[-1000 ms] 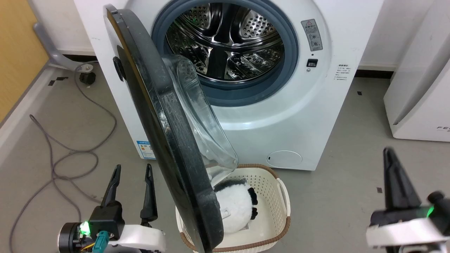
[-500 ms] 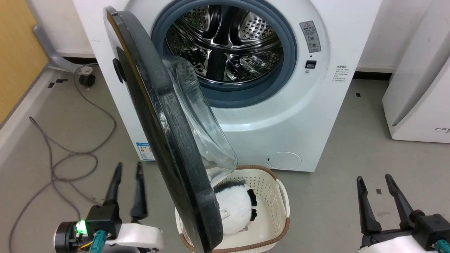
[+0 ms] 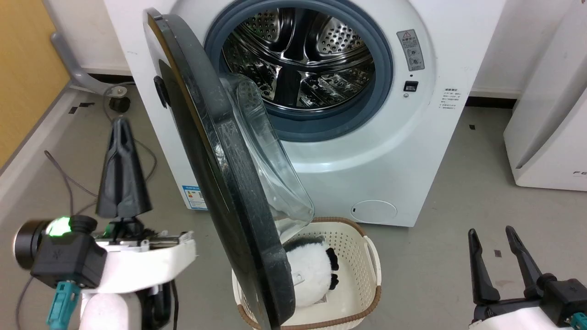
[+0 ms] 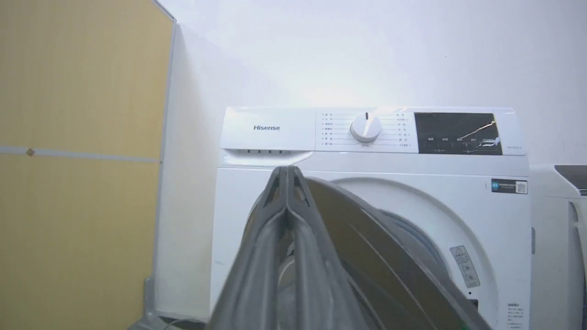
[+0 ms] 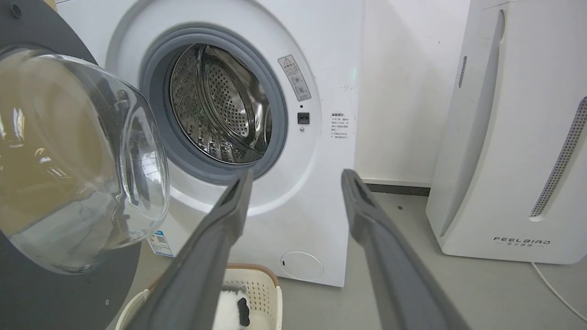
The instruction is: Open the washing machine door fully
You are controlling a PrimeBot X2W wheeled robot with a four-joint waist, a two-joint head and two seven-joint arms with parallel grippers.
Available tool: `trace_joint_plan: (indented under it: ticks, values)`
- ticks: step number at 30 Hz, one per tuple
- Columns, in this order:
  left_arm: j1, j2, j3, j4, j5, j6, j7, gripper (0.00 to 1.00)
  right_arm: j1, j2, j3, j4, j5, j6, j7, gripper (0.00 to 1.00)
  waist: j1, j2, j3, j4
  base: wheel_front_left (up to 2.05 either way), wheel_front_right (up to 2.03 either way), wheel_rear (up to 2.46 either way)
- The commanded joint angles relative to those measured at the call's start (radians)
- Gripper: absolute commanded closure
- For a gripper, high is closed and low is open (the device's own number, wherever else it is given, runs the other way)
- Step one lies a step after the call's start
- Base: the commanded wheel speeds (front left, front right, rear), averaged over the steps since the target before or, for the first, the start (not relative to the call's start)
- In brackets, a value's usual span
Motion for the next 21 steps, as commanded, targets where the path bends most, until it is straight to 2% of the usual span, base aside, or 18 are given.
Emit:
trace_joint_plan:
  ticks: [1, 4, 10, 21]
  values:
    - [-0.009, 0.0, -0.003, -0.003, -0.002, -0.003, -0.004, 1.0, 0.009, 0.005, 0.0, -0.006, 0.002, 0.001, -0.004, 0.0, 0.0, 0.0, 0.0, 0.0, 0.0, 0.0, 0.0]
    - [-0.035, -0.001, -0.065, -0.078, 0.0, -0.029, -0.004, 1.0, 0.009, 0.005, 0.002, -0.006, -0.001, 0.001, -0.004, 0.0, 0.0, 0.0, -0.002, -0.001, 0.0, 0.0, 0.0]
    - [-0.052, -0.002, -0.2, -0.138, 0.008, -0.062, -0.004, 1.0, 0.011, 0.005, 0.006, -0.002, -0.003, 0.001, -0.004, 0.0, 0.0, 0.0, -0.006, -0.002, 0.0, 0.0, 0.0]
    - [-0.03, -0.002, -0.452, -0.129, 0.08, -0.103, -0.004, 1.0, 0.014, 0.005, 0.016, 0.009, -0.004, 0.001, -0.004, 0.0, 0.0, 0.0, -0.014, 0.003, 0.0, 0.0, 0.0]
